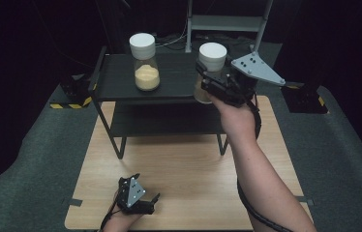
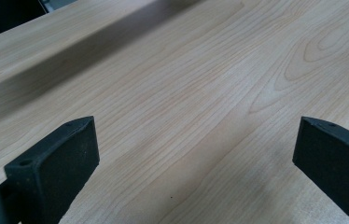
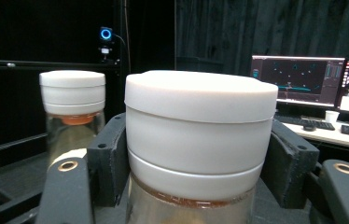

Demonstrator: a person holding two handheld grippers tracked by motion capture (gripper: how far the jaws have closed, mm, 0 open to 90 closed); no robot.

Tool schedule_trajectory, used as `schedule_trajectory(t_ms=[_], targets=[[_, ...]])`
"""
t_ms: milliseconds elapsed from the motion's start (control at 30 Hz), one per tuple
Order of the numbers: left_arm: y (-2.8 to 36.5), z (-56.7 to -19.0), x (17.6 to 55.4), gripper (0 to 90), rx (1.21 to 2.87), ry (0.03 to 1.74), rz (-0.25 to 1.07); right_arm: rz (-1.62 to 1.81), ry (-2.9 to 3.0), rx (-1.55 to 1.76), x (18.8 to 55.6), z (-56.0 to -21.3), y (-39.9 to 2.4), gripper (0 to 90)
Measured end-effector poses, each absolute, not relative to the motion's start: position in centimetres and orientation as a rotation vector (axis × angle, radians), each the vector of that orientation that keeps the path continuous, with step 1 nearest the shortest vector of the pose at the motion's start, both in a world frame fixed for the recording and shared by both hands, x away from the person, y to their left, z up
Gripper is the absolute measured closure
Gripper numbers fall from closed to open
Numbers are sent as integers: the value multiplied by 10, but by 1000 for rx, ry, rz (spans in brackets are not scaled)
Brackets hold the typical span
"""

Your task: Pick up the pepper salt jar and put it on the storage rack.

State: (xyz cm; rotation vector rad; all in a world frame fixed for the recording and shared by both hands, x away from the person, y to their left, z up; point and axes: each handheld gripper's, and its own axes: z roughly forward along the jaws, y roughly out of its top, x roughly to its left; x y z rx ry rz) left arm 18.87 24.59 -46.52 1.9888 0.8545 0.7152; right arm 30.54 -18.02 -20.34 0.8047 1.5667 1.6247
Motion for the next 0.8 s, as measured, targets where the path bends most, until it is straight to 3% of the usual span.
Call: schedule_trajectory(t_ms=[800], targets=[[249,-466,189,7,1980,848,706,1601,1565,810,345,-204,-157,334]])
